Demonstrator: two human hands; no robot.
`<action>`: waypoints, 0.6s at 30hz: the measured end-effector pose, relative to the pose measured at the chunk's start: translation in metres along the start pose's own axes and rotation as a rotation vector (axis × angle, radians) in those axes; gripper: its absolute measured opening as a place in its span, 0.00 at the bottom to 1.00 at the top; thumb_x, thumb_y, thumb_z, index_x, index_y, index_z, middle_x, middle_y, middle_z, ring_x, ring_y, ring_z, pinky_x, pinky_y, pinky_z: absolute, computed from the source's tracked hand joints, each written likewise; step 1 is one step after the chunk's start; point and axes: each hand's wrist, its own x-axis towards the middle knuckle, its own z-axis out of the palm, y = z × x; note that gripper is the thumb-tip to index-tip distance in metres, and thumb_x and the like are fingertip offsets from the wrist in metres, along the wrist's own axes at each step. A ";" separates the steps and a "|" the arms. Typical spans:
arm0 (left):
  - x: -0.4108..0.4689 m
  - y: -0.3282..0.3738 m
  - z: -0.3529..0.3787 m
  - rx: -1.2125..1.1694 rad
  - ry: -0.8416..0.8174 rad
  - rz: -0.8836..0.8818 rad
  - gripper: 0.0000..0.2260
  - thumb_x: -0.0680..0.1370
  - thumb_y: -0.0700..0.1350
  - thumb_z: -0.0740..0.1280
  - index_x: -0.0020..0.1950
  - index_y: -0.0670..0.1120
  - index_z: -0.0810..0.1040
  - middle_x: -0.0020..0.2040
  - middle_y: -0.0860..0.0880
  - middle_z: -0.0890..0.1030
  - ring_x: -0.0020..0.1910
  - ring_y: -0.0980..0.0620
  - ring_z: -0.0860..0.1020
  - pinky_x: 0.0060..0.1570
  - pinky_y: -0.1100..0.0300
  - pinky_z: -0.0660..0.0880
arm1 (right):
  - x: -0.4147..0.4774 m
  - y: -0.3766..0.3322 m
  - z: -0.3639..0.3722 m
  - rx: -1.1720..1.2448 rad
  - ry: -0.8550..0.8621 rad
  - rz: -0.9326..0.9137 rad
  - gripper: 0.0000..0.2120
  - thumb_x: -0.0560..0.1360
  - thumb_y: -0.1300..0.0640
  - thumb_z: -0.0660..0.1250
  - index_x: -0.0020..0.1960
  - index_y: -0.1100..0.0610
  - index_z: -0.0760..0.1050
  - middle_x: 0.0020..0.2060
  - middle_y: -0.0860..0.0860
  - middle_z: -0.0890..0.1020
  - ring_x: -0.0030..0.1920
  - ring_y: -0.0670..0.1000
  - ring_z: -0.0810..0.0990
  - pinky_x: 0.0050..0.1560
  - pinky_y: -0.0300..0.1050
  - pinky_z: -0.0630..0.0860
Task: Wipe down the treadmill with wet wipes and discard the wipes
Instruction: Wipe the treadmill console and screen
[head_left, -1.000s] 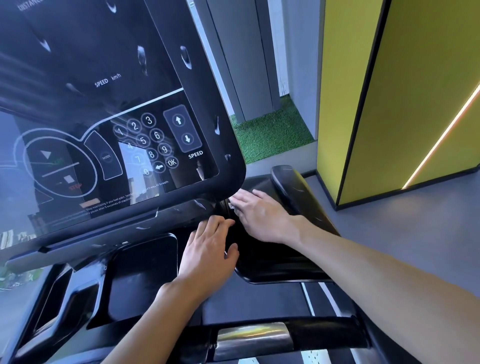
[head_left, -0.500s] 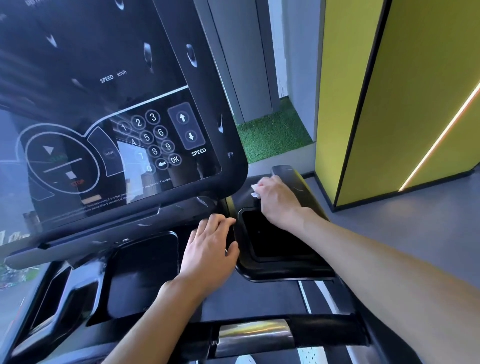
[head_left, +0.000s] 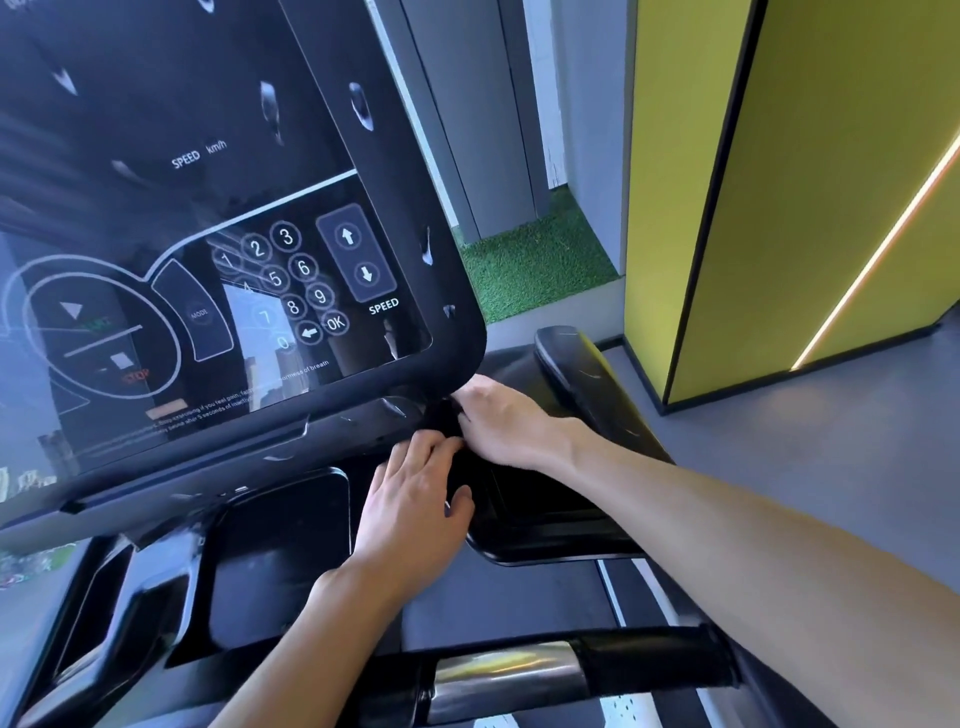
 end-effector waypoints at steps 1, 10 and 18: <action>0.000 0.000 0.000 -0.001 0.000 -0.001 0.22 0.79 0.50 0.64 0.73 0.51 0.68 0.66 0.56 0.67 0.65 0.53 0.66 0.66 0.59 0.62 | -0.006 -0.001 -0.007 0.004 -0.020 -0.026 0.11 0.77 0.66 0.57 0.56 0.62 0.76 0.56 0.58 0.79 0.60 0.55 0.75 0.53 0.37 0.66; -0.001 -0.001 -0.001 -0.013 -0.005 -0.002 0.22 0.80 0.51 0.60 0.74 0.53 0.65 0.67 0.58 0.65 0.66 0.55 0.64 0.67 0.61 0.61 | 0.025 0.048 -0.038 -0.334 -0.150 0.306 0.18 0.80 0.59 0.53 0.67 0.53 0.72 0.66 0.52 0.76 0.70 0.52 0.69 0.73 0.52 0.54; 0.000 -0.003 0.000 -0.038 0.000 -0.001 0.23 0.80 0.51 0.62 0.75 0.53 0.64 0.67 0.58 0.65 0.67 0.55 0.64 0.68 0.60 0.60 | 0.015 0.002 -0.029 0.016 -0.148 0.287 0.11 0.79 0.65 0.58 0.55 0.62 0.77 0.55 0.61 0.80 0.58 0.61 0.79 0.47 0.44 0.68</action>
